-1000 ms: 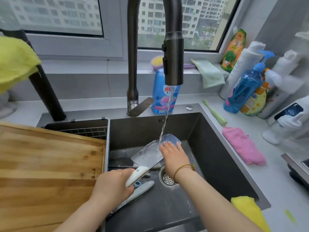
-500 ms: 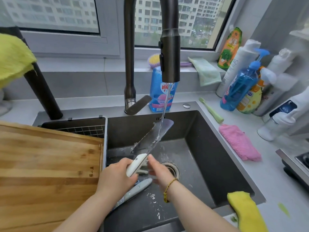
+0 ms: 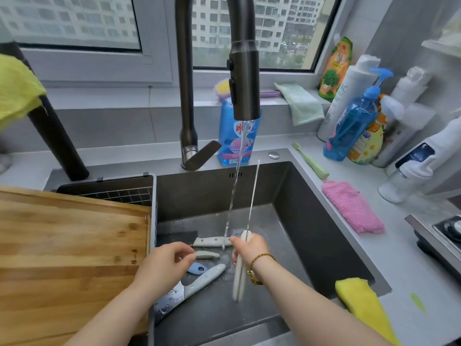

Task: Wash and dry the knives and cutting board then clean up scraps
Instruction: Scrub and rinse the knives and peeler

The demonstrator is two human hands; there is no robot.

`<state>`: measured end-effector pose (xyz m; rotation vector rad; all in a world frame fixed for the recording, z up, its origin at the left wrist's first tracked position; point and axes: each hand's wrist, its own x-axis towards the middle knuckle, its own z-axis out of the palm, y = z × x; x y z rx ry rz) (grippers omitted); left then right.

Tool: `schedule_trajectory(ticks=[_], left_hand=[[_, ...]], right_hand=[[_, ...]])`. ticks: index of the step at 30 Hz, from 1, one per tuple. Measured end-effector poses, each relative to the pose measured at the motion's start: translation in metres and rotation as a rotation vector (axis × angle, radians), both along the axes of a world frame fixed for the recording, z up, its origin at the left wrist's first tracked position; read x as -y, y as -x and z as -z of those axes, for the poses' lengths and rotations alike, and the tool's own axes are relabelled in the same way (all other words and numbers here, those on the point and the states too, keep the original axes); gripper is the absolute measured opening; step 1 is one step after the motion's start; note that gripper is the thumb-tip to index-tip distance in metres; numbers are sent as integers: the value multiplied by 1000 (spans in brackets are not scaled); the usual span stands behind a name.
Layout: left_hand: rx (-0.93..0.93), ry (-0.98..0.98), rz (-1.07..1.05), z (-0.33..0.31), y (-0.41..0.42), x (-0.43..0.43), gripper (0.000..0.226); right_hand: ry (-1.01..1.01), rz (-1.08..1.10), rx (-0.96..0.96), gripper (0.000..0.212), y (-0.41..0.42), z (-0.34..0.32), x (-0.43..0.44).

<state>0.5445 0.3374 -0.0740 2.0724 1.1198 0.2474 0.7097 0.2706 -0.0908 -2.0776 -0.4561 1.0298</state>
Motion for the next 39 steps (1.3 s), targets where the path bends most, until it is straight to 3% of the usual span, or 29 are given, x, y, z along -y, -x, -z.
schedule_trajectory(ticks=[4, 6, 9, 12, 16, 19, 23, 25, 29, 31, 35, 37, 39], left_hand=[[10, -232, -38, -3, -9, 2, 23], [38, -370, 61, -5, -16, 9, 26], [106, -529, 262, 4, -28, 19, 35], [42, -579, 418, 11, -48, 31, 51], [-220, -601, 479, 20, -65, 22, 63], [-379, -608, 402, 18, -61, 4, 77], [-461, -545, 269, 21, -61, -2, 77], [-345, -567, 292, 27, -68, 8, 79], [-319, -584, 520, 25, -81, 24, 75], [-302, -528, 457, 19, -77, 16, 70], [-395, -515, 290, 19, -72, -8, 79], [-379, -500, 304, 19, -76, -4, 78], [-280, -469, 426, 18, -84, 11, 77]], right_hand=[[195, -143, 376, 25, -25, 0, 14], [287, -217, 504, 35, -36, -9, 19], [399, -384, 726, 32, -49, -18, 26], [419, -496, 868, 25, -52, -23, 29], [388, -634, 996, 22, -48, -29, 26], [375, -676, 1021, 21, -48, -30, 27], [391, -647, 972, 16, -45, -29, 25], [383, -644, 931, 17, -41, -26, 21], [354, -656, 926, 12, -38, -28, 16], [379, -658, 937, 18, -42, -30, 18], [410, -629, 926, 8, -51, -29, 27], [420, -625, 920, 21, -50, -27, 28], [393, -641, 930, 13, -47, -27, 27]])
